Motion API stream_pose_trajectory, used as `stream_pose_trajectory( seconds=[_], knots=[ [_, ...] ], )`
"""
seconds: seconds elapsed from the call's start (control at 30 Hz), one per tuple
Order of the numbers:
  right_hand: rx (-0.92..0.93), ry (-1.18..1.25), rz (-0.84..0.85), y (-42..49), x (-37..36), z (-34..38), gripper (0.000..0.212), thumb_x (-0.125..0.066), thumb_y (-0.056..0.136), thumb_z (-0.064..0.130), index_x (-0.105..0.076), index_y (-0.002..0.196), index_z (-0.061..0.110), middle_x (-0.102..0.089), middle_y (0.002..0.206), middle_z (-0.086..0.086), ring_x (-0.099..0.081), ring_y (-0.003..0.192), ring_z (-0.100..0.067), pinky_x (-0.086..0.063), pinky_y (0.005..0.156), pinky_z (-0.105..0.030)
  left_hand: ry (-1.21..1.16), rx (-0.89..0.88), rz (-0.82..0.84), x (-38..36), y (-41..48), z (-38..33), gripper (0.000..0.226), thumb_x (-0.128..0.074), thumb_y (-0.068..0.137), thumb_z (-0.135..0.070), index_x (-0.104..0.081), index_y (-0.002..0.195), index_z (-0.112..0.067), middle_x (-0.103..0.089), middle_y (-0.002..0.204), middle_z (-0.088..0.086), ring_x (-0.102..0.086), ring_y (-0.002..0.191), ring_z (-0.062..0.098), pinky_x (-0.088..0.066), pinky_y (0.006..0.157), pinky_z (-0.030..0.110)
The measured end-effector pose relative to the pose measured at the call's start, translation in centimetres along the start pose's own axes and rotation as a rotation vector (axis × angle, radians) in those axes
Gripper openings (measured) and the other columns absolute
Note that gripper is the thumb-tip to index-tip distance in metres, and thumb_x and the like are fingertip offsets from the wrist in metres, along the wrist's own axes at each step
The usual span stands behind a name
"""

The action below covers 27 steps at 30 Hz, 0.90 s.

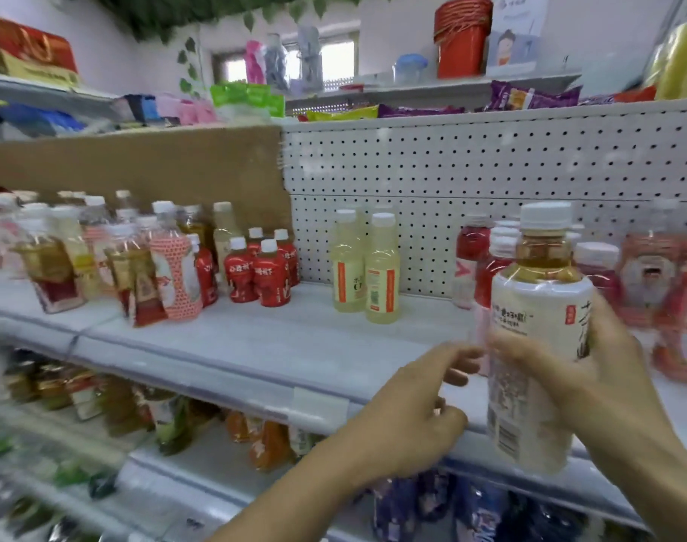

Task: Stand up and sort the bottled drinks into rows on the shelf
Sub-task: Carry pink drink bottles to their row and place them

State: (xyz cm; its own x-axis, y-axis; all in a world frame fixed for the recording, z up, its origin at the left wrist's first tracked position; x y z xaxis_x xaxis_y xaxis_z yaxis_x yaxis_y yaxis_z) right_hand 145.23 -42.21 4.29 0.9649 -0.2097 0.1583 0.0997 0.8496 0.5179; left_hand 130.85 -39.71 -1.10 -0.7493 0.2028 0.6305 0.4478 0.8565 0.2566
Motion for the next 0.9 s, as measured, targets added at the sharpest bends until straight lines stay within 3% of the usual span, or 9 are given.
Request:
stream_pose_trajectory(
  seconds=[0.1,0.2,0.37,0.53,0.63,0.77,0.9],
  knots=[
    [0.013,0.076,0.089,-0.5,-8.1,1.4,0.055,-0.075,0.062,0.041,-0.054,0.112,0.036,-0.070,0.094,0.017,-0.069,0.080,-0.001,-0.050,0.064,-0.024,-0.028,0.031,-0.023,5.1,-4.0,2.9,0.063,-0.052,0.092,-0.009,-0.032,0.145,-0.037,-0.046,0.138,-0.022,-0.043,0.125,-0.009,-0.041,0.110,0.028],
    [0.024,0.119,0.137,-1.0,-15.5,2.3,0.057,-0.075,0.061,0.045,-0.055,0.113,0.036,-0.071,0.096,0.010,-0.070,0.083,-0.006,-0.054,0.068,-0.029,-0.032,0.079,-0.091,10.1,-7.8,6.2,0.065,-0.049,0.094,-0.007,-0.028,0.145,-0.040,-0.044,0.139,-0.025,-0.040,0.125,-0.014,-0.038,0.111,0.025],
    [-0.008,0.193,0.214,-1.9,-26.0,3.1,0.052,-0.075,0.062,0.045,-0.055,0.110,0.036,-0.069,0.093,0.014,-0.069,0.080,-0.004,-0.053,0.067,-0.029,-0.014,0.173,-0.225,17.9,-14.0,12.4,0.057,-0.049,0.094,-0.009,-0.039,0.141,-0.038,-0.049,0.138,-0.022,-0.044,0.127,-0.008,-0.043,0.108,0.031],
    [-0.011,0.240,0.299,-1.9,-34.8,3.5,0.040,-0.079,0.074,0.030,-0.053,0.103,0.037,-0.066,0.092,0.021,-0.067,0.081,-0.001,-0.052,0.054,-0.016,0.003,0.252,-0.382,25.0,-19.2,17.2,0.042,-0.051,0.099,-0.014,-0.049,0.134,-0.037,-0.057,0.126,-0.022,-0.053,0.115,-0.007,-0.048,0.096,0.017],
    [-0.008,0.266,0.350,-1.7,-39.8,3.9,0.043,-0.080,0.075,0.028,-0.052,0.106,0.039,-0.066,0.092,0.022,-0.066,0.081,0.002,-0.051,0.054,-0.011,-0.036,0.286,-0.490,28.9,-21.6,19.7,0.039,-0.058,0.098,-0.019,-0.052,0.130,-0.040,-0.062,0.115,-0.023,-0.058,0.109,-0.005,-0.051,0.097,0.026],
    [0.004,0.315,0.423,-1.1,-46.8,5.1,0.050,-0.081,0.072,0.032,-0.051,0.111,0.040,-0.067,0.095,0.022,-0.067,0.086,0.003,-0.053,0.061,-0.018,-0.103,0.318,-0.413,31.7,-22.8,22.7,0.066,-0.079,0.083,-0.030,-0.041,0.131,-0.053,-0.060,0.118,-0.029,-0.058,0.110,-0.007,-0.051,0.098,0.025],
    [0.008,0.387,0.488,-0.4,-54.6,6.2,0.052,-0.083,0.070,0.033,-0.052,0.111,0.041,-0.067,0.098,0.019,-0.066,0.089,0.002,-0.055,0.066,-0.016,-0.210,0.315,-0.454,35.8,-22.9,26.4,0.077,-0.083,0.078,-0.012,-0.038,0.131,-0.046,-0.066,0.116,-0.028,-0.063,0.107,-0.007,-0.052,0.089,0.014]
  ],
)
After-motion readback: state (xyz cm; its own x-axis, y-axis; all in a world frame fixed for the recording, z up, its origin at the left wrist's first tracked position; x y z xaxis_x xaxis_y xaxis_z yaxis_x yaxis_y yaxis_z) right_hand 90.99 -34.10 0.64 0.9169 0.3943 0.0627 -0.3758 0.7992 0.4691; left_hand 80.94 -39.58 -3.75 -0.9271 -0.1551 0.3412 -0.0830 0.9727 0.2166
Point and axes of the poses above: each hand's wrist, its own y-axis towards the middle knuckle, its own x-axis out of the back of the hand, z = x × y, the point moved 7 cm from there along y, towards the middle knuckle
